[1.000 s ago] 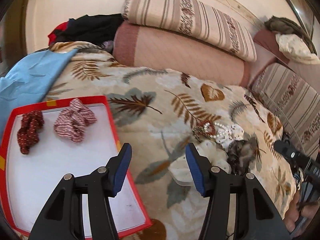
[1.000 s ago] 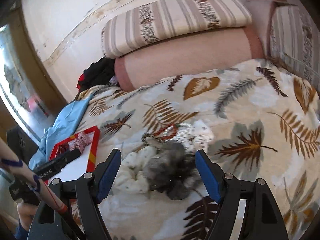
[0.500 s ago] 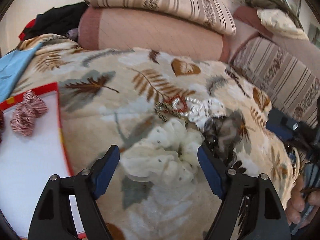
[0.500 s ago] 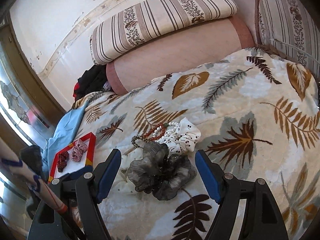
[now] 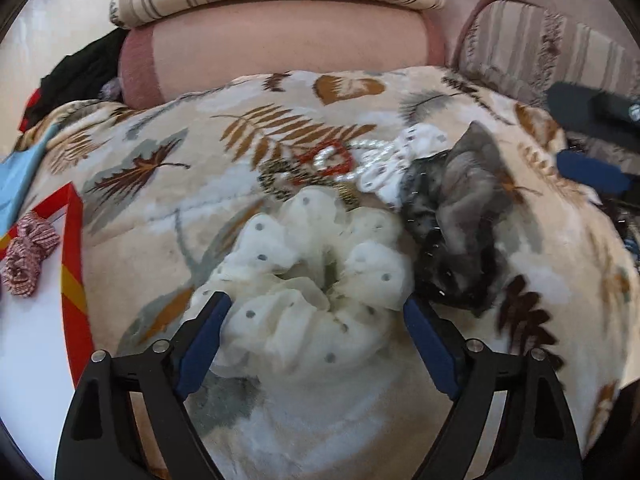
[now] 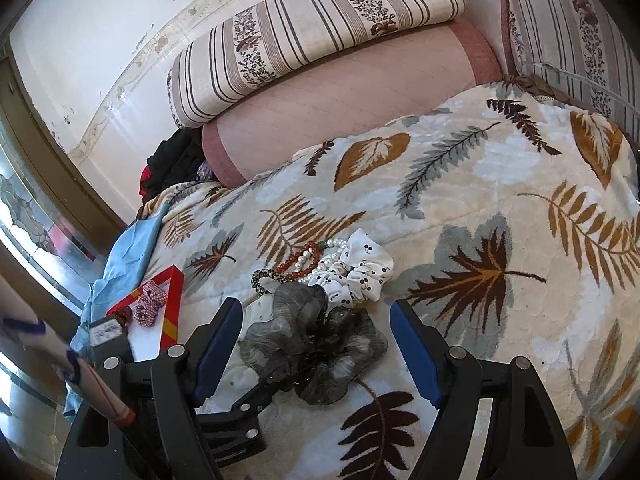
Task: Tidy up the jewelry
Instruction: 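Grasp the cream sheer scrunchie with the left gripper while the right grasps the grey sheer scrunchie, then carry both held scrunchies to the red-rimmed tray and lower them inside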
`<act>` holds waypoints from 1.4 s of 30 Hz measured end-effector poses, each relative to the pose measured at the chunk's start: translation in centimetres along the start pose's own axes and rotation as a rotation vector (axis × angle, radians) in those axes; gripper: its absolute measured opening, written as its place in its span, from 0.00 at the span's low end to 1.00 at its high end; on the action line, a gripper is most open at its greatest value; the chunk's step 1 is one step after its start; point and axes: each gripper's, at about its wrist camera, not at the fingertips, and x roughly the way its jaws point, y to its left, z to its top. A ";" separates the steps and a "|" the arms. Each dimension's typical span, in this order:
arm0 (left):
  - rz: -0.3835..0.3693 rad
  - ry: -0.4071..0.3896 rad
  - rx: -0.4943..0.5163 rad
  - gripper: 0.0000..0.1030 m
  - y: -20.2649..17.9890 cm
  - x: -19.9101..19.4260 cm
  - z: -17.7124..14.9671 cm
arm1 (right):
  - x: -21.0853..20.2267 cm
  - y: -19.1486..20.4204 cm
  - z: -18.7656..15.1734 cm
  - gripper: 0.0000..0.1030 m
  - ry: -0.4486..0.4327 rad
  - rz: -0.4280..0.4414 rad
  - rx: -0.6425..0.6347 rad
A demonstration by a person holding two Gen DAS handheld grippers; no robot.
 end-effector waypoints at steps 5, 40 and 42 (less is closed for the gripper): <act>-0.012 -0.008 -0.073 0.29 2.1 -0.6 0.6 | 0.4 -0.5 0.0 0.78 0.009 -0.003 0.010; -0.011 -0.249 -0.143 0.26 5.7 -7.2 1.8 | 4.7 2.9 -2.5 0.05 0.076 -0.045 -0.139; -0.012 -0.248 -0.138 0.26 5.6 -7.2 1.8 | 3.9 3.6 -2.3 0.05 0.037 -0.059 -0.179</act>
